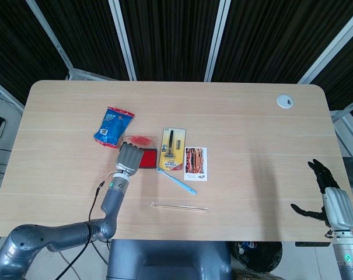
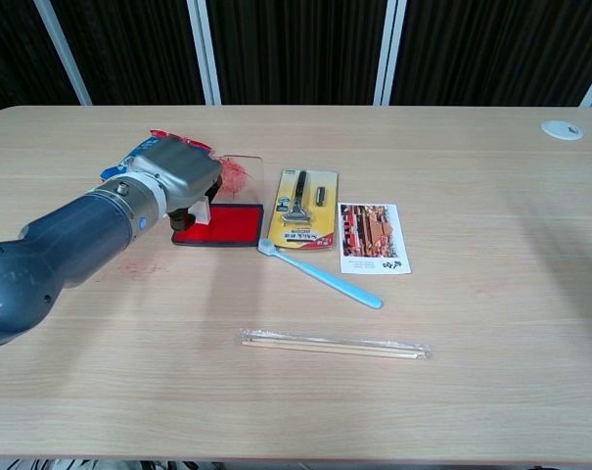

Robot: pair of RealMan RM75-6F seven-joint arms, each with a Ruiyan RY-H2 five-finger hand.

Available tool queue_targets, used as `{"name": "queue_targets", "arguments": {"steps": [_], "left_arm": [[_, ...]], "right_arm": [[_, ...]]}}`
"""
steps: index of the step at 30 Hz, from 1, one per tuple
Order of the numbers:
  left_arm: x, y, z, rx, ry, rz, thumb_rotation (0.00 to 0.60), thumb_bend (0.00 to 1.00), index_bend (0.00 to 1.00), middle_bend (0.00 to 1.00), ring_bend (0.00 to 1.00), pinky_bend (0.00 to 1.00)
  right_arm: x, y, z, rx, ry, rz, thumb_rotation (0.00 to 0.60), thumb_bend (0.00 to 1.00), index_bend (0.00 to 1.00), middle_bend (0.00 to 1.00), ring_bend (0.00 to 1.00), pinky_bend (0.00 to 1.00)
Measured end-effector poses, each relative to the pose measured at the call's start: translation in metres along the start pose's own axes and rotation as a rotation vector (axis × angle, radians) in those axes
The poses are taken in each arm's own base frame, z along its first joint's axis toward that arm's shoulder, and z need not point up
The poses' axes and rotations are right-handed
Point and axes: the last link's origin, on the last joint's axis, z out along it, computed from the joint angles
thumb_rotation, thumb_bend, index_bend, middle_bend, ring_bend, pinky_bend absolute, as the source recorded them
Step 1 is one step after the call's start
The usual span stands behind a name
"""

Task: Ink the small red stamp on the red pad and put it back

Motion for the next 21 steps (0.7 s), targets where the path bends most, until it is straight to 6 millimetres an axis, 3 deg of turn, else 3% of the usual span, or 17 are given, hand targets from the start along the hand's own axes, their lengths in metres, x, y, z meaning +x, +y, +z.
{"name": "queue_targets", "arguments": {"steps": [21], "left_arm": [[-0.0005,-0.0031,0.0001,0.006,0.005,-0.005,0.600,0.54,0.69,0.70,0.47,0.50]], "right_arm": [[0.0003,-0.0003,-0.0006,0.002,0.005,-0.002,0.600,0.17,0.00,0.00,0.00,0.19]]}}
